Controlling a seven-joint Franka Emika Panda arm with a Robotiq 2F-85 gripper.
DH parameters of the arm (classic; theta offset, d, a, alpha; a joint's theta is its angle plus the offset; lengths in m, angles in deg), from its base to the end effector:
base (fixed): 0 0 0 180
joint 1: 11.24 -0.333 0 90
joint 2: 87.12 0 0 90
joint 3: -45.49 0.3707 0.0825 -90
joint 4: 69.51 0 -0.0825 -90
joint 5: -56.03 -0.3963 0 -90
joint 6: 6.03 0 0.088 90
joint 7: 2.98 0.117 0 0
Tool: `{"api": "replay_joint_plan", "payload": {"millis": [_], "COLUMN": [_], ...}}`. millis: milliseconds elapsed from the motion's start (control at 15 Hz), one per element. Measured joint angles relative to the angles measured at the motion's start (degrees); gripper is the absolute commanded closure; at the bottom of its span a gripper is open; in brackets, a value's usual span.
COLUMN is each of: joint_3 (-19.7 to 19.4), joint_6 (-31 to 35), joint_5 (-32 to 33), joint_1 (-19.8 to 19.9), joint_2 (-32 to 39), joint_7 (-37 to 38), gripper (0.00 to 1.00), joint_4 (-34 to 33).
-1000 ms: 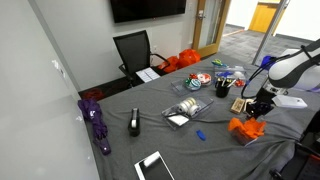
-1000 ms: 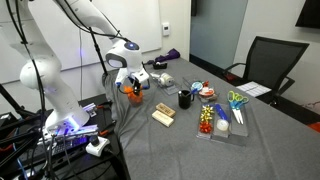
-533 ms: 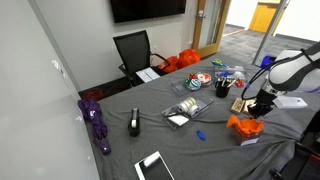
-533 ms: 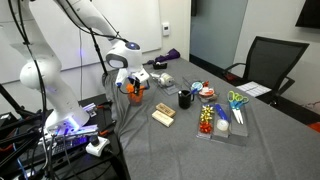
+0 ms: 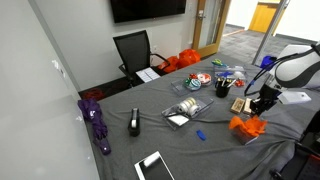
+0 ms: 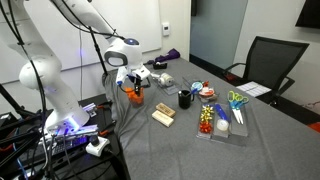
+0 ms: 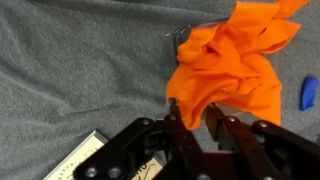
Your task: Take the orange stuff out of the clear box
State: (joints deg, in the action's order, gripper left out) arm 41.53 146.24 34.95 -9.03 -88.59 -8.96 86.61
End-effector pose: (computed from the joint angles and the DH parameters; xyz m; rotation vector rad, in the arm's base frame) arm 0.3956 -0.0511 0.2616 -2.9314 0.4930 0.0350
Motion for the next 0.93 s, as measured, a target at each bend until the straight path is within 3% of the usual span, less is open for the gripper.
{"api": "replay_joint_plan", "payload": {"millis": [200,933], "joint_3": [-0.23,-0.71], "joint_6": [0.0,-2.52], "joint_5": [0.0,3.35], "joint_1": [0.0,0.01], "joint_2": [-1.47,-3.03], "joint_7": [-0.46,-0.18], "gripper": [1.0,1.0], "joint_4": [0.37,0.75]}}
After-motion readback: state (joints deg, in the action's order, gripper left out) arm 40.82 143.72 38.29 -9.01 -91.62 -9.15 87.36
